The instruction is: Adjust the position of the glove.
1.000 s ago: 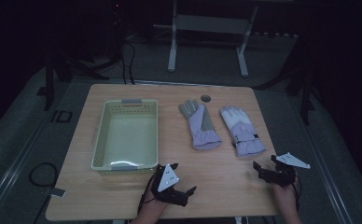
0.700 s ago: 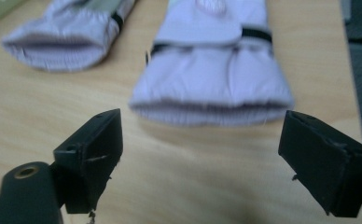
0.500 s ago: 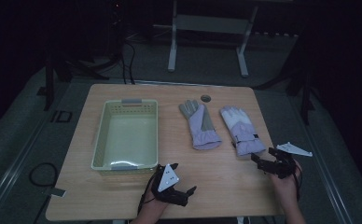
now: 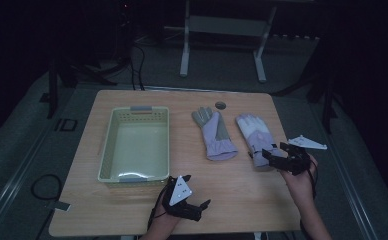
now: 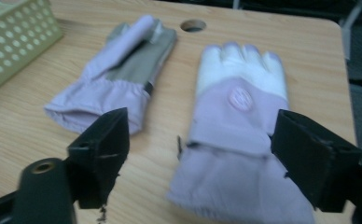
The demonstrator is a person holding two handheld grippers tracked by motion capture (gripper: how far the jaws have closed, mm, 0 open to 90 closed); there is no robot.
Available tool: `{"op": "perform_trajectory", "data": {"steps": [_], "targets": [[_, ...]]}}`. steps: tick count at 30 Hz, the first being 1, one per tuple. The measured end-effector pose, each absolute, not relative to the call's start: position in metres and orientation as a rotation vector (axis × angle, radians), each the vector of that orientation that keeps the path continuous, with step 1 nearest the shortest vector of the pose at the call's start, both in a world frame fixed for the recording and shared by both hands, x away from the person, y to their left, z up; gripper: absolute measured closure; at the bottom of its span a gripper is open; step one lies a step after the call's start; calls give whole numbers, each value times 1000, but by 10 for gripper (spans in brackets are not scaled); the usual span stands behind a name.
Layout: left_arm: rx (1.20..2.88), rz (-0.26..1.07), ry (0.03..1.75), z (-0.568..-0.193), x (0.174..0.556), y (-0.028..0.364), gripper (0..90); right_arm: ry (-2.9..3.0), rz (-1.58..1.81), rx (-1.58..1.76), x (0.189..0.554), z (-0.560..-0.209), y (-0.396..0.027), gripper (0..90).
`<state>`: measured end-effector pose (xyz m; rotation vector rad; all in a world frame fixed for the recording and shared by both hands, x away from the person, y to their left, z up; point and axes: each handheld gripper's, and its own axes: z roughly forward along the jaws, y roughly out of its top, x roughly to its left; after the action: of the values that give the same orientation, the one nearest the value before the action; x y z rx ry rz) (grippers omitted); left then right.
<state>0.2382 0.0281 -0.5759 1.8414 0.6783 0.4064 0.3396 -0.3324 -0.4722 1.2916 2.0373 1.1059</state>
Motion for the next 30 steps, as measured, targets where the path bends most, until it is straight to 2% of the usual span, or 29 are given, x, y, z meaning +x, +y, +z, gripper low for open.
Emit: {"op": "perform_trajectory", "data": {"steps": [13, 27, 30], "targets": [[1842, 404, 675, -576, 238, 28, 0, 2091, 1162, 1242, 373, -460, -285, 340], [1841, 404, 673, -576, 238, 28, 0, 2167, 1182, 1220, 401, -472, -241, 360], [1844, 396, 674, -576, 238, 29, 0, 2192, 1161, 1221, 407, -479, -233, 414]]}}
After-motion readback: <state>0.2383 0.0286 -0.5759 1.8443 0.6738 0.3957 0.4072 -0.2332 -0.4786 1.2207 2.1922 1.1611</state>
